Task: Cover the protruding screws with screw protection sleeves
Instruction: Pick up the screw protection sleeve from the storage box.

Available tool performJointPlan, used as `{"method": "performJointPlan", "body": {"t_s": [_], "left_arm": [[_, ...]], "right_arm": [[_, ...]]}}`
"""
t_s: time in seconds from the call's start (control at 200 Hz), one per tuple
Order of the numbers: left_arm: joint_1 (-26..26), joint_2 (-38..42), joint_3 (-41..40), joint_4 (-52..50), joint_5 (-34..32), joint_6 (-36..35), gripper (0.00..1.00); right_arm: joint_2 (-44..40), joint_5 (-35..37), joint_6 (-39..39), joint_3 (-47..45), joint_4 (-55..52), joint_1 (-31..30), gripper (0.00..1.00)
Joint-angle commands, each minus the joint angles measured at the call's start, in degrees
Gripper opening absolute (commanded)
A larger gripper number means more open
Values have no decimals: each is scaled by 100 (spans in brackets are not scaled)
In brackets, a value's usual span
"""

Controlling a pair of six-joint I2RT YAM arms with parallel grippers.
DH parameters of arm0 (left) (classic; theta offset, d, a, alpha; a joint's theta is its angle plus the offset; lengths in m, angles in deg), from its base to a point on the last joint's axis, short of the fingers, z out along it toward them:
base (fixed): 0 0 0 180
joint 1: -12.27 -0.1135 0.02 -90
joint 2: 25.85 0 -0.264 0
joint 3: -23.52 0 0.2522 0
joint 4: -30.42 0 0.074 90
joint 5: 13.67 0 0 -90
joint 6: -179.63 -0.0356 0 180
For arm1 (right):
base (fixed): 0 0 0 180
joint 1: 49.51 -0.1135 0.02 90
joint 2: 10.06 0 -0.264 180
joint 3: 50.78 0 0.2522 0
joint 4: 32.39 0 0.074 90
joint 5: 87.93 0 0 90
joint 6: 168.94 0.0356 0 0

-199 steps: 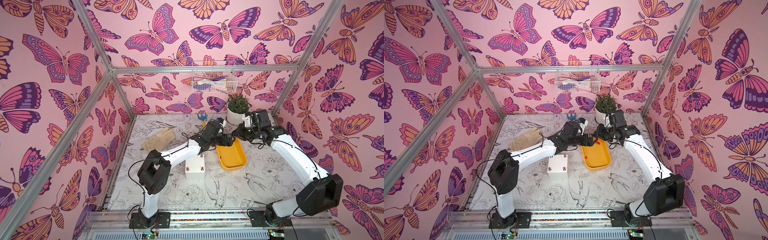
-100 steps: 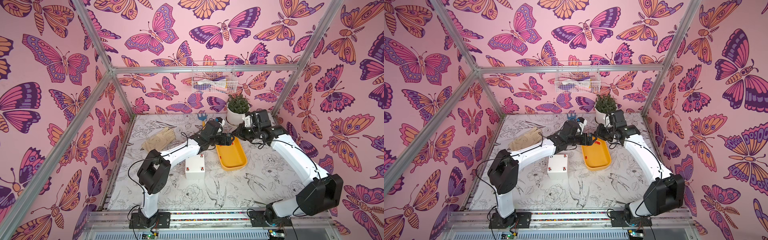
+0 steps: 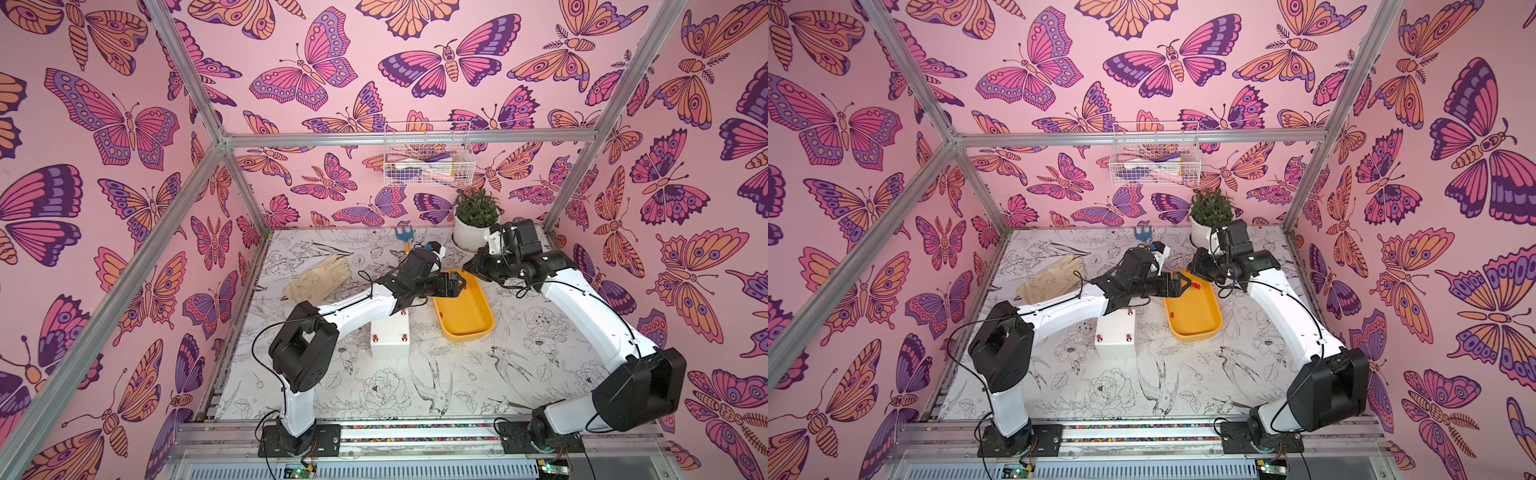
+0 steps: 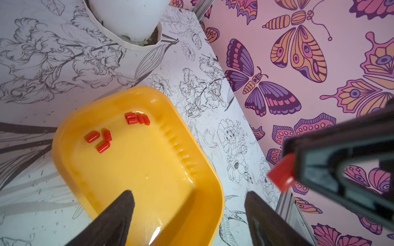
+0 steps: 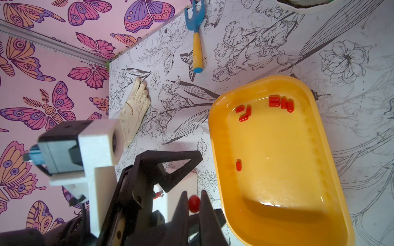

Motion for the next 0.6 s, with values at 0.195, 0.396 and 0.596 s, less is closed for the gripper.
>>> {"method": "performJointPlan", "body": {"t_s": [0.195, 0.396, 0.596], "left_arm": [[-10, 1037, -580, -284, -265, -32, 84], [-76, 1355, -520, -679, -379, -106, 84], [-244, 1571, -312, -1268, -433, -210, 84]], "right_arm": [[-79, 195, -248, 107, -237, 23, 12], [-97, 258, -440, 156, -348, 12, 12], [-159, 407, -727, 191, -499, 6, 13]]}}
